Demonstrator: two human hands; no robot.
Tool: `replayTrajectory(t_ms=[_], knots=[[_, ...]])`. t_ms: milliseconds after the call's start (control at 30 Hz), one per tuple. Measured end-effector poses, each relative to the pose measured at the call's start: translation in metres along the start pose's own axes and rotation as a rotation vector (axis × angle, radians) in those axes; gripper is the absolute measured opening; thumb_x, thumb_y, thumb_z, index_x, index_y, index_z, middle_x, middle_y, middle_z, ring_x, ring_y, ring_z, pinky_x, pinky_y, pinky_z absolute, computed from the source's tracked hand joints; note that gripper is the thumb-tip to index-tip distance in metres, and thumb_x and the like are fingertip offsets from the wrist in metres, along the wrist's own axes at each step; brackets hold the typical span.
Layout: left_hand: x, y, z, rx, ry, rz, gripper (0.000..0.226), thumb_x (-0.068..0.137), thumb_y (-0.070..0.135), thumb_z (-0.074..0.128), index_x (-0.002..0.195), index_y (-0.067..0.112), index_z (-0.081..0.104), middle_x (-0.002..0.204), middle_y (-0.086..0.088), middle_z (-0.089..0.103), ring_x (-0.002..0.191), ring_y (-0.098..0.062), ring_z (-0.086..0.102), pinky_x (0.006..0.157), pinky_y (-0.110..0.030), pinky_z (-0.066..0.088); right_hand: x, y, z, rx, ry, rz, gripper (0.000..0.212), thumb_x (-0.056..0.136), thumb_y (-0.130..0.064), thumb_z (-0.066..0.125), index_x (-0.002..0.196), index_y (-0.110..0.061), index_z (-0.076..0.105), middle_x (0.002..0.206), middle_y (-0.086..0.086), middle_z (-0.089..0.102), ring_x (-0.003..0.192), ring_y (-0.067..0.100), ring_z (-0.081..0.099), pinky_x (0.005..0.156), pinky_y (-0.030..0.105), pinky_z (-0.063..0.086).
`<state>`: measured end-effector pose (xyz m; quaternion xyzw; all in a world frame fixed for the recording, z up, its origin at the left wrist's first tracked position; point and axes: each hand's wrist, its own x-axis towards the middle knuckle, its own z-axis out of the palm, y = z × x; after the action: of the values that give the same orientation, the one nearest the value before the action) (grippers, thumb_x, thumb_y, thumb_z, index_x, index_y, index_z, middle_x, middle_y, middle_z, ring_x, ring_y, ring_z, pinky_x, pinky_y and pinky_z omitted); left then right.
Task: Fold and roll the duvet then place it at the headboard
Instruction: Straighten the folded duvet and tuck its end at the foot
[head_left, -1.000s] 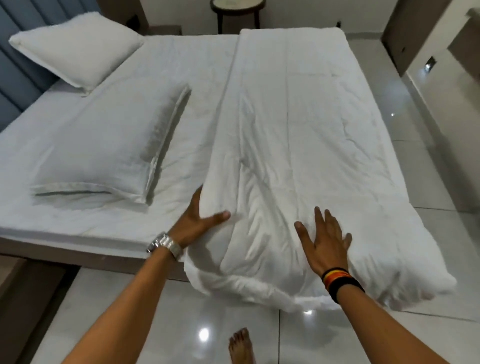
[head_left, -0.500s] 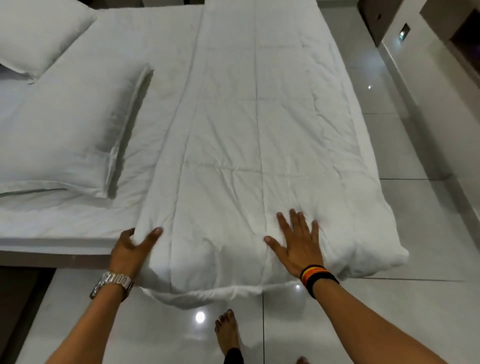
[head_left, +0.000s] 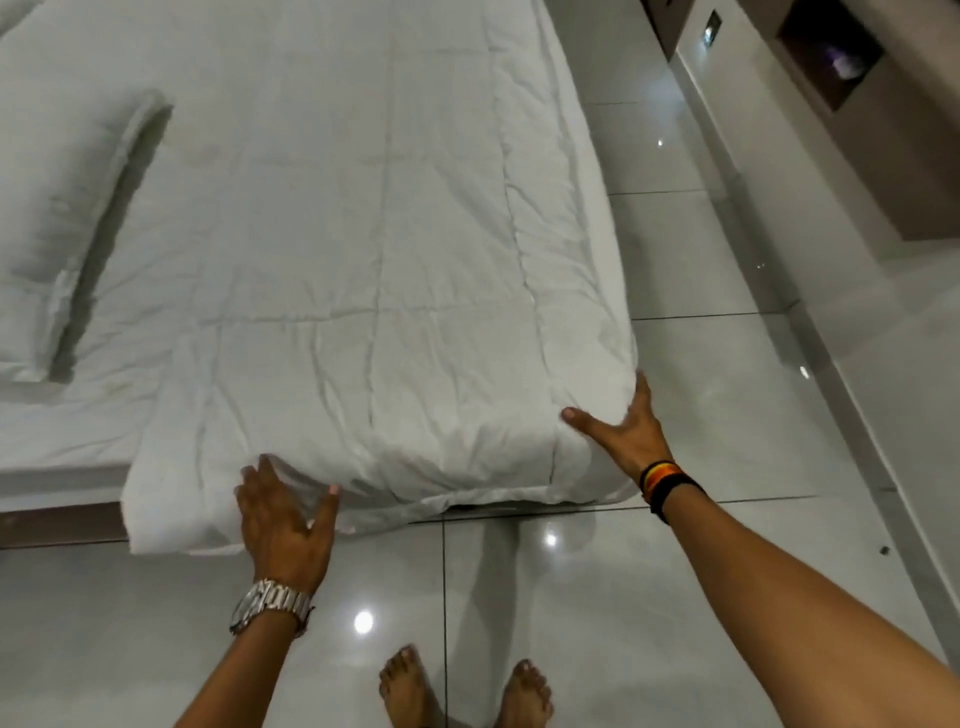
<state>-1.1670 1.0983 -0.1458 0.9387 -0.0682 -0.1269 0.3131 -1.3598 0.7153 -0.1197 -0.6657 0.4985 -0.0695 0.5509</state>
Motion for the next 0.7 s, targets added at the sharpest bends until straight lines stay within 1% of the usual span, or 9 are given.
replayTrajectory(t_ms=[67, 133, 200, 300, 367, 467, 533, 600, 700], knots=[[-0.005, 0.019, 0.01, -0.035, -0.021, 0.025, 0.102, 0.092, 0.065, 0.059, 0.166, 0.022, 0.003, 0.173, -0.008, -0.003, 0.159, -0.027, -0.002, 0.128, -0.048, 0.006, 0.004, -0.004, 0.004, 0.061, -0.001, -0.075, 0.128, 0.049, -0.073, 0.096, 0.156, -0.031, 0.041, 0.147, -0.011, 0.059, 0.132, 0.011, 0.058, 0.116, 0.037, 0.046], [-0.008, 0.037, 0.015, -0.075, -0.037, 0.023, 0.099, 0.093, 0.062, 0.058, 0.166, 0.023, 0.002, 0.174, -0.006, -0.003, 0.16, -0.025, -0.001, 0.128, -0.047, 0.007, -0.001, -0.01, 0.012, 0.148, 0.006, -0.17, 0.116, 0.051, -0.07, 0.097, 0.149, -0.033, 0.049, 0.134, -0.025, 0.063, 0.117, -0.011, 0.061, 0.105, 0.02, 0.052], [-0.009, 0.05, 0.016, -0.084, -0.042, 0.036, 0.1, 0.092, 0.066, 0.056, 0.166, 0.023, 0.003, 0.174, -0.007, -0.002, 0.16, -0.025, 0.001, 0.129, -0.046, 0.008, -0.011, -0.02, 0.019, 0.188, -0.006, -0.248, 0.128, 0.054, -0.066, 0.097, 0.16, -0.036, 0.032, 0.141, -0.037, 0.047, 0.116, -0.029, 0.049, 0.098, 0.001, 0.041], [-0.01, 0.066, 0.017, -0.075, -0.055, 0.078, 0.103, 0.086, 0.069, 0.05, 0.166, 0.025, 0.003, 0.174, -0.006, 0.001, 0.16, -0.025, 0.002, 0.128, -0.049, 0.01, -0.024, -0.039, 0.027, 0.127, -0.112, -0.321, 0.151, 0.056, -0.066, 0.096, 0.166, -0.046, -0.006, 0.153, -0.047, 0.016, 0.134, -0.026, 0.028, 0.108, 0.002, 0.026], [-0.009, 0.073, 0.019, -0.07, -0.075, 0.092, 0.102, 0.085, 0.07, 0.05, 0.166, 0.027, 0.003, 0.174, -0.003, 0.004, 0.159, -0.028, 0.001, 0.127, -0.053, 0.011, -0.026, -0.05, 0.039, 0.052, -0.171, -0.419, 0.156, 0.057, -0.066, 0.097, 0.161, -0.053, -0.018, 0.155, -0.056, -0.002, 0.14, -0.032, 0.014, 0.107, -0.004, 0.021], [-0.013, 0.073, 0.021, -0.053, -0.101, 0.09, 0.102, 0.084, 0.071, 0.05, 0.166, 0.03, 0.003, 0.174, -0.002, 0.005, 0.159, -0.029, -0.002, 0.127, -0.055, 0.01, -0.022, -0.053, 0.057, -0.096, -0.276, -0.459, 0.159, 0.054, -0.073, 0.095, 0.157, -0.055, -0.026, 0.161, -0.046, 0.001, 0.144, -0.019, 0.021, 0.115, 0.012, 0.028], [-0.014, 0.067, 0.019, -0.053, -0.118, 0.086, 0.103, 0.083, 0.073, 0.049, 0.165, 0.032, 0.003, 0.174, -0.004, 0.007, 0.159, -0.028, 0.001, 0.127, -0.054, 0.012, -0.016, -0.037, 0.065, -0.3, -0.325, -0.465, 0.162, 0.052, -0.084, 0.087, 0.161, -0.045, -0.026, 0.168, -0.027, 0.004, 0.148, -0.008, 0.01, 0.125, 0.031, 0.011], [-0.011, 0.06, 0.016, -0.032, -0.112, 0.119, 0.105, 0.082, 0.076, 0.048, 0.166, 0.03, 0.004, 0.173, -0.006, 0.011, 0.159, -0.029, 0.006, 0.127, -0.054, 0.015, -0.007, -0.023, 0.072, -0.473, -0.26, -0.484, 0.162, 0.054, -0.092, 0.078, 0.165, -0.027, -0.02, 0.175, -0.005, 0.009, 0.149, 0.002, -0.002, 0.123, 0.033, -0.006], [-0.006, 0.051, 0.011, 0.012, -0.11, 0.179, 0.105, 0.082, 0.076, 0.046, 0.166, 0.025, 0.008, 0.172, -0.007, 0.016, 0.158, -0.03, 0.015, 0.126, -0.054, 0.019, -0.001, -0.035, 0.081, -0.447, -0.127, -0.505, 0.157, 0.056, -0.093, 0.073, 0.168, -0.019, -0.009, 0.167, 0.01, 0.039, 0.149, 0.014, 0.015, 0.129, 0.038, 0.012]])
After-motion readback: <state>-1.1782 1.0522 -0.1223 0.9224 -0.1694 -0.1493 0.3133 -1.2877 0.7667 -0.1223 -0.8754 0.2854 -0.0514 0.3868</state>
